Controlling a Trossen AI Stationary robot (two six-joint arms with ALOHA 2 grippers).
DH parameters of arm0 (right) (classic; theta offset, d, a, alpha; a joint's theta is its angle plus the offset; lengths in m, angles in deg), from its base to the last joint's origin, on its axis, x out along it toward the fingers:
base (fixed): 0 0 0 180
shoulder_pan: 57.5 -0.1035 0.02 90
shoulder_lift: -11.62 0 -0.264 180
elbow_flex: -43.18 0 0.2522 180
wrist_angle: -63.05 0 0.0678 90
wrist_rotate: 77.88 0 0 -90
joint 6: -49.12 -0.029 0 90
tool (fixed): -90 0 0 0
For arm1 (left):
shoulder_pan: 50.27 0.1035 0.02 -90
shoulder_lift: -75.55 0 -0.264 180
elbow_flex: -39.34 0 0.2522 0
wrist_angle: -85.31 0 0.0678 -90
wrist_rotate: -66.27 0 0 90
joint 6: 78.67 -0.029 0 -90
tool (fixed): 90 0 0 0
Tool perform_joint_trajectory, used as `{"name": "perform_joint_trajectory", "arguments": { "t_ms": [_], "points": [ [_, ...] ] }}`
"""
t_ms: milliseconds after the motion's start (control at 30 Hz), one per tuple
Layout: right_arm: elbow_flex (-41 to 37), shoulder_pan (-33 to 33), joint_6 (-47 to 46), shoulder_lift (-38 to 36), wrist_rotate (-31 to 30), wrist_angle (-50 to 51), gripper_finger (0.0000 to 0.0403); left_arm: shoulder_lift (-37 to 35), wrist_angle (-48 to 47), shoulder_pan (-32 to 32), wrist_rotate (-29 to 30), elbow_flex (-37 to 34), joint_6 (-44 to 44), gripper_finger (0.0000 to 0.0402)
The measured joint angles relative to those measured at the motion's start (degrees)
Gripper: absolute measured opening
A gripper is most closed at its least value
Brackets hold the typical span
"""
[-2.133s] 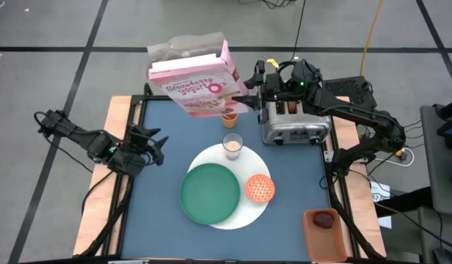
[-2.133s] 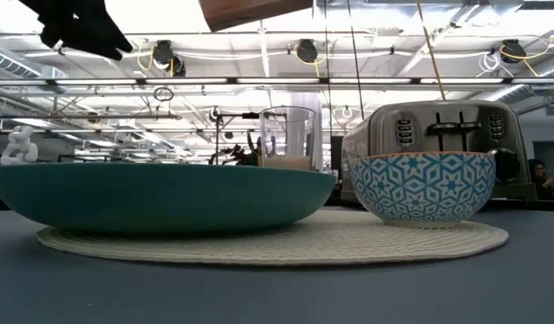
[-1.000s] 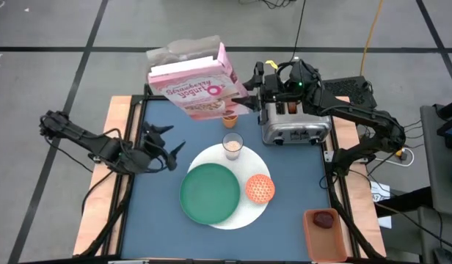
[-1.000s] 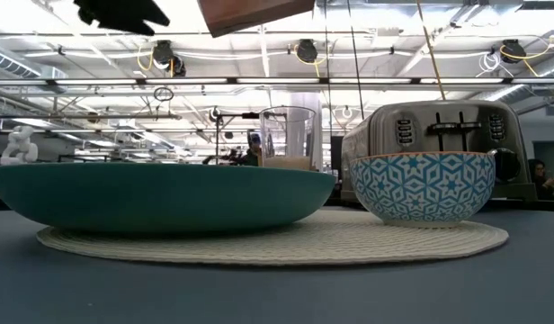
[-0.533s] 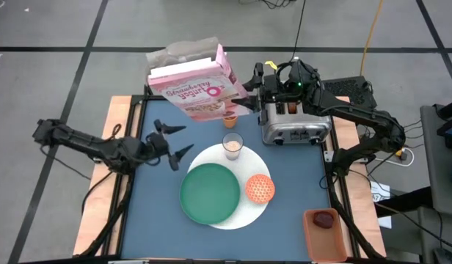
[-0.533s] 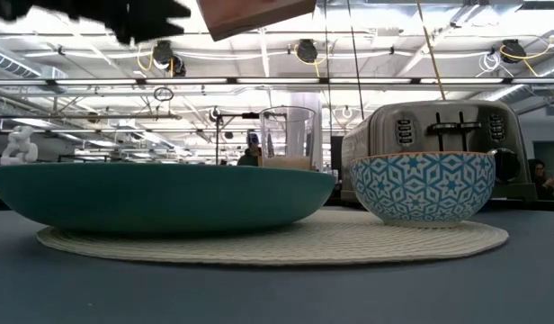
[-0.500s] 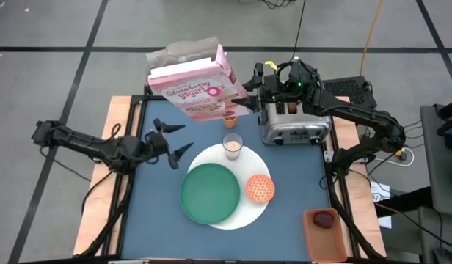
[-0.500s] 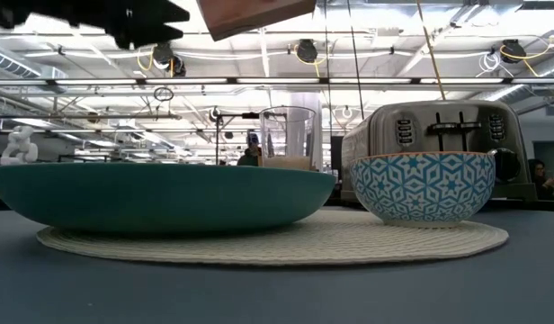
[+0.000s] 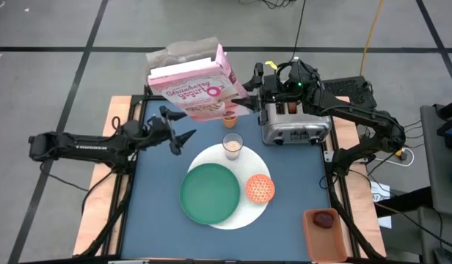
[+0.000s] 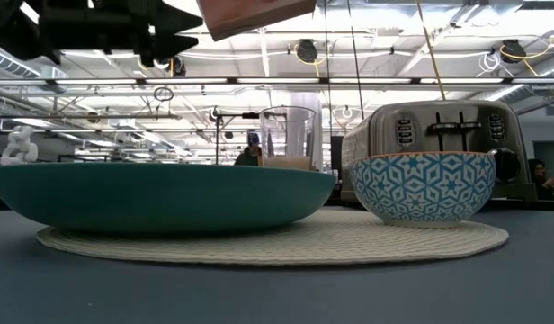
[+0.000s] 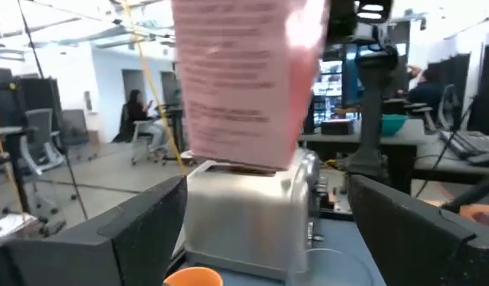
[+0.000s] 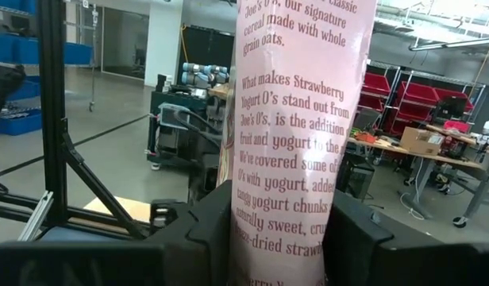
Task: Arrange a breakfast setting
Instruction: Pour the cereal from the cereal box into the orange bowl
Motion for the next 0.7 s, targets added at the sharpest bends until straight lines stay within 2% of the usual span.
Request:
{"name": "perform_joint_trajectory", "arguments": {
  "t_ms": [133, 467, 700],
  "points": [
    [0.0, 0.0, 0.0, 0.0, 0.0, 0.0, 0.0139, 1.5, 4.8, 2.3, -6.5, 0.0, 1.0, 0.0351],
    [0.0, 0.0, 0.0, 0.0, 0.0, 0.2, 0.0139, 4.9, 11.6, 6.2, -10.2, 0.0, 3.3, 0.0351],
    [0.0, 0.0, 0.0, 0.0, 0.0, -0.3, 0.0139, 9.1, 11.3, 6.6, -10.2, 0.1, 4.0, 0.0351]
  ]
}}
